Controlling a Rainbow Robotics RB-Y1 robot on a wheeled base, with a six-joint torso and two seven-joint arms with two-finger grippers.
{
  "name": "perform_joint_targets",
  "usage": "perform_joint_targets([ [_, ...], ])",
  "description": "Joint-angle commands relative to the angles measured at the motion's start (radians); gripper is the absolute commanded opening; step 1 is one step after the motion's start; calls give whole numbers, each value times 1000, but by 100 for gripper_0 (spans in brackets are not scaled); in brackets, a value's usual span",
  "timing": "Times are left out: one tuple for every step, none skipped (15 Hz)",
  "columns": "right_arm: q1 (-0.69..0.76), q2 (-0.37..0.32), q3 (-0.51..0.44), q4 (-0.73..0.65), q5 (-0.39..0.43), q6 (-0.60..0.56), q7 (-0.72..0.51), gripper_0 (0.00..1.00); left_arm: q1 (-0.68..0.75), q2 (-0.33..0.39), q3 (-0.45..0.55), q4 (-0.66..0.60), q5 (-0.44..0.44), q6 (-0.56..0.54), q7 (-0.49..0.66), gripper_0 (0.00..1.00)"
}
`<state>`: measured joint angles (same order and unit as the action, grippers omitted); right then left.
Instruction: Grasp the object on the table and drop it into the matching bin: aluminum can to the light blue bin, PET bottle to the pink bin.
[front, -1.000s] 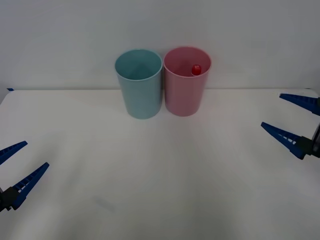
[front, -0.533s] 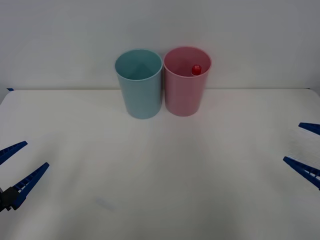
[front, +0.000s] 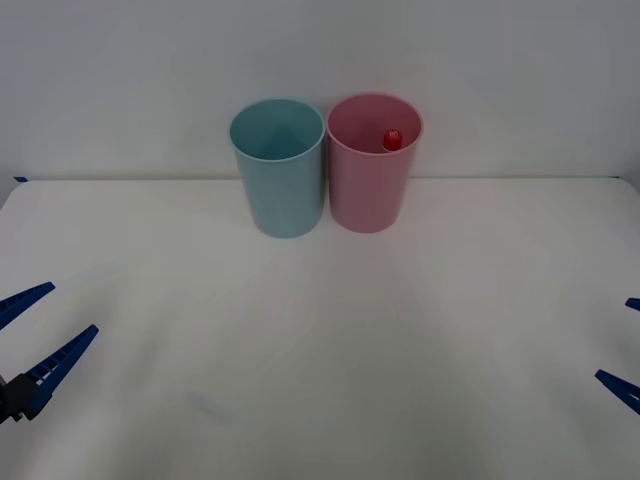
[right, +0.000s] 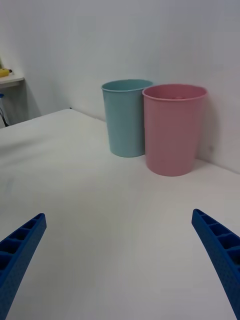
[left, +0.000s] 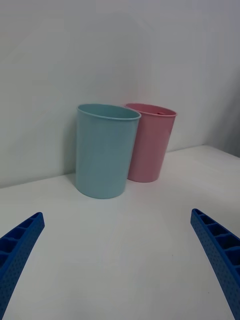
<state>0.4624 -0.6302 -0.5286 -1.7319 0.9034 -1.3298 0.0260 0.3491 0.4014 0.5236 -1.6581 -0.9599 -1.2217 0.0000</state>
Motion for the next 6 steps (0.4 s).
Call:
perform_joint_targets([
  [5,32,-1,0,12,-14,2,100,0,0,0,0,0,0,0,100],
  [5,44,-2,0,22,-19,2,100,0,0,0,0,0,0,0,100],
  [5,44,-2,0,22,-19,2,100,0,0,0,0,0,0,0,100],
  [5,44,-2,0,22,-19,2,100,0,0,0,0,0,0,0,100],
  [5,44,-2,0,22,-19,2,100,0,0,0,0,0,0,0,100],
  [5,44,-2,0,22,-19,2,100,0,0,0,0,0,0,0,100],
])
